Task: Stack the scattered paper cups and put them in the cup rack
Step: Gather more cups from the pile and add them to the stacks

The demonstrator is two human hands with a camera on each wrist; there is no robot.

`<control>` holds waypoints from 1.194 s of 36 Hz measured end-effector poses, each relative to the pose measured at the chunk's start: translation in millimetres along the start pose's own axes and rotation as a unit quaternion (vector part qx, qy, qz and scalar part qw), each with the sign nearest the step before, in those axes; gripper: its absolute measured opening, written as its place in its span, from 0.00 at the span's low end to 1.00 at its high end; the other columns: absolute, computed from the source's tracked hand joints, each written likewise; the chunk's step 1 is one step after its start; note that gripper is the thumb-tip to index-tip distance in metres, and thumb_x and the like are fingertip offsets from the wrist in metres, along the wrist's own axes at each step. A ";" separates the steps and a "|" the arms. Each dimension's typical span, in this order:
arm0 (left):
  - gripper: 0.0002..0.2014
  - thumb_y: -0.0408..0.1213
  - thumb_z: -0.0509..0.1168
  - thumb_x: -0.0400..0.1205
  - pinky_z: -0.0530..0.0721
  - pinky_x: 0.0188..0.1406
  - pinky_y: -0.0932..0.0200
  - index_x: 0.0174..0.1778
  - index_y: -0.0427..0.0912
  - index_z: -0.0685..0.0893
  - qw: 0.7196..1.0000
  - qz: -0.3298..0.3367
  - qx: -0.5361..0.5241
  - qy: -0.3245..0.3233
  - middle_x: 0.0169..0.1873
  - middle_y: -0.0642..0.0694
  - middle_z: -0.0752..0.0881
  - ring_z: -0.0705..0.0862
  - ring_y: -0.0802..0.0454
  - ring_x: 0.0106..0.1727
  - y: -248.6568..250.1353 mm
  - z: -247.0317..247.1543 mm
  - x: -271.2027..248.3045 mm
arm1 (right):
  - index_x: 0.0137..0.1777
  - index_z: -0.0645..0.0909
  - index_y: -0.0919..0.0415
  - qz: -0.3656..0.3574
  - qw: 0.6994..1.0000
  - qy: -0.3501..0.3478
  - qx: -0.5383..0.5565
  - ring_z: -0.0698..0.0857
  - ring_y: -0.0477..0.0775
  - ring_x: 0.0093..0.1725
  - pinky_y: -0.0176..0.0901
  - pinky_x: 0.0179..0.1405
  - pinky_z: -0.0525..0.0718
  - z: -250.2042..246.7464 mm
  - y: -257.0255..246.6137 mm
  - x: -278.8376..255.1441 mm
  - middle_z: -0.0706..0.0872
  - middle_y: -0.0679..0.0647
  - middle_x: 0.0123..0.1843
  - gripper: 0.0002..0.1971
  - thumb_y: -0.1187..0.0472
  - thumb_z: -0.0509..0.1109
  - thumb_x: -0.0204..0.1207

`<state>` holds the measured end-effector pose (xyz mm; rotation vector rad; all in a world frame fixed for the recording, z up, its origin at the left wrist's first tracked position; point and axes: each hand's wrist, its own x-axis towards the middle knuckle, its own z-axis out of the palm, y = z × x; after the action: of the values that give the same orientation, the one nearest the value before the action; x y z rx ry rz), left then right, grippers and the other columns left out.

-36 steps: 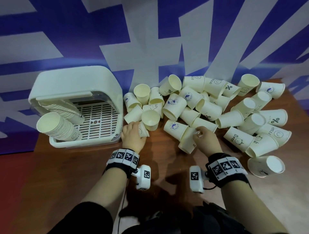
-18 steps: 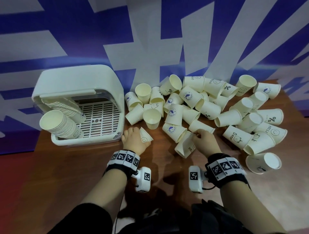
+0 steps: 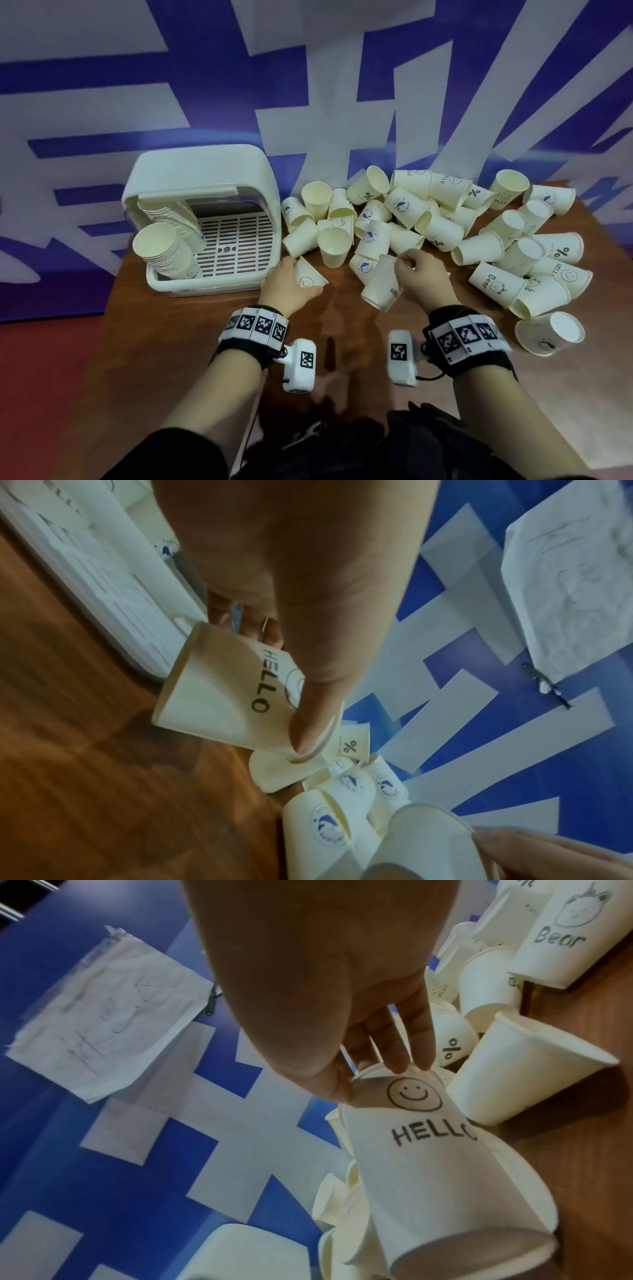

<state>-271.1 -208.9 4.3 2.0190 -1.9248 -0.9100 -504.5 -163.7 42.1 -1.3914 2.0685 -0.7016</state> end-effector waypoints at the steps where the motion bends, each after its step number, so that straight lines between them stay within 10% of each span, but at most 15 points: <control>1: 0.38 0.53 0.78 0.67 0.77 0.66 0.42 0.70 0.43 0.72 1.000 0.003 -0.016 0.003 0.64 0.45 0.80 0.78 0.44 0.65 -0.9 -5.0 -2.3 | 0.50 0.83 0.64 -0.011 1.000 0.006 0.006 0.81 0.55 0.46 0.43 0.42 0.72 0.1 -6.7 -3.1 0.85 0.56 0.43 0.10 0.61 0.62 0.78; 18: 0.39 0.48 0.79 0.67 0.77 0.68 0.43 0.71 0.41 0.71 0.976 0.046 -0.161 0.136 0.65 0.44 0.78 0.77 0.46 0.66 -64.5 -82.7 -20.7 | 0.46 0.83 0.60 -0.133 0.987 0.000 0.092 0.79 0.43 0.36 0.34 0.32 0.73 44.0 -107.0 -37.9 0.83 0.47 0.39 0.05 0.64 0.65 0.78; 24: 0.40 0.47 0.79 0.67 0.74 0.72 0.42 0.71 0.42 0.67 0.958 0.046 -0.231 0.163 0.68 0.43 0.74 0.74 0.46 0.70 -92.7 -110.4 -27.1 | 0.47 0.85 0.61 -0.179 0.979 0.011 0.098 0.82 0.47 0.41 0.37 0.43 0.78 67.1 -139.6 -45.6 0.86 0.53 0.42 0.05 0.64 0.68 0.76; 27: 0.39 0.45 0.79 0.69 0.74 0.72 0.49 0.72 0.42 0.67 0.950 0.048 -0.250 0.182 0.68 0.44 0.73 0.73 0.48 0.70 -105.4 -124.8 -31.9 | 0.48 0.85 0.60 -0.197 0.974 0.011 0.111 0.79 0.38 0.39 0.20 0.38 0.73 77.4 -156.8 -49.8 0.85 0.49 0.42 0.05 0.64 0.68 0.77; 43: 0.40 0.43 0.79 0.70 0.74 0.72 0.51 0.73 0.48 0.64 0.916 0.094 -0.307 0.239 0.71 0.46 0.71 0.71 0.51 0.72 -139.6 -183.0 -30.5 | 0.47 0.85 0.62 -0.312 0.938 0.046 0.143 0.80 0.46 0.45 0.22 0.45 0.73 111.4 -232.5 -59.5 0.85 0.52 0.45 0.04 0.65 0.69 0.78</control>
<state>-52.1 -209.7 81.4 1.4777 -1.3182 -0.7512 -257.2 -197.9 129.9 -1.8709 1.4841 -1.2872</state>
